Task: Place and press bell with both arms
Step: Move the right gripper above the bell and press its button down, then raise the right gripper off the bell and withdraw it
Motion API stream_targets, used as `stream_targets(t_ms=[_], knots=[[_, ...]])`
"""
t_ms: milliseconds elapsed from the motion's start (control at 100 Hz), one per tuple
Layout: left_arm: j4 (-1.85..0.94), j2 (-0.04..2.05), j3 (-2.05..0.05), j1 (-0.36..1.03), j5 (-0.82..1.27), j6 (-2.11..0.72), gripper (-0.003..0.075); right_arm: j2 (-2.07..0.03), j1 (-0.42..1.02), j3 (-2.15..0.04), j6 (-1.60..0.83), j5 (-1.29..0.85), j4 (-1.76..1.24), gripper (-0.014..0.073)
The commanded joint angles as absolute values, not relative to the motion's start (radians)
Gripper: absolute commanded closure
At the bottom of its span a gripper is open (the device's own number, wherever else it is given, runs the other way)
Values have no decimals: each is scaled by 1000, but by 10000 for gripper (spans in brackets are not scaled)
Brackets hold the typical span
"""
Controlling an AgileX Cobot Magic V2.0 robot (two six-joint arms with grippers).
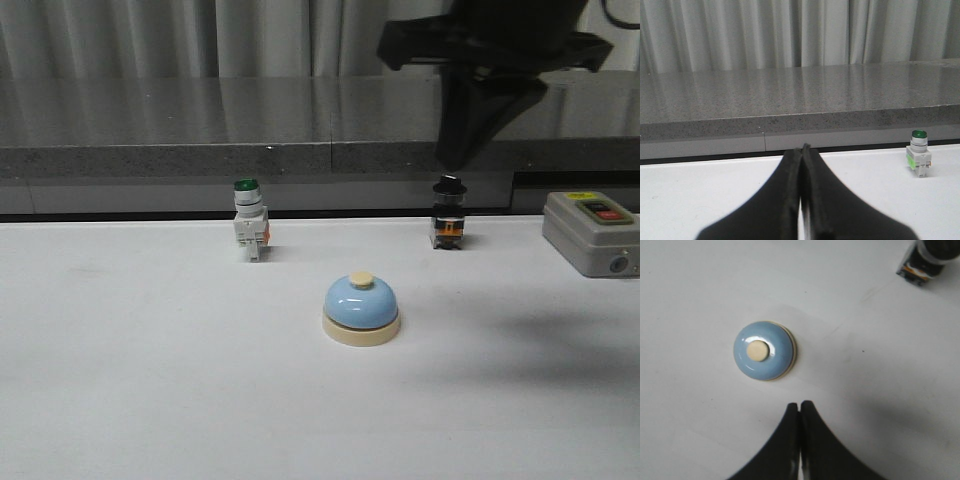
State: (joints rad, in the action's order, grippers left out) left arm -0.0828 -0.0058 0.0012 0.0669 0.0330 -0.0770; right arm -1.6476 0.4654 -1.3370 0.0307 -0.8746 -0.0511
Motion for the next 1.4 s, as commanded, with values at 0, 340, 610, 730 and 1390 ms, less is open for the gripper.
stream_targets(t_ms=[0,340,610,730,1390], knots=[[-85,-34,43,64,-51,-67,741,-1676,487,-1428,0,-889,-71,653],[-85,-34,43,64,-51,-67,741,-1855,528,-1545,0,-928,-79,653],[-85,-34,43,64,-51,-67,741,-1916,528,-1545,0,-900,-114,653],[-85,-34,43,64,-51,-67,741,-1937,528,-1545,0,-880,-115,653],[-85,-34,43,64,-51,-67,741,-1725,430,-1446,0,-893,-115,653]])
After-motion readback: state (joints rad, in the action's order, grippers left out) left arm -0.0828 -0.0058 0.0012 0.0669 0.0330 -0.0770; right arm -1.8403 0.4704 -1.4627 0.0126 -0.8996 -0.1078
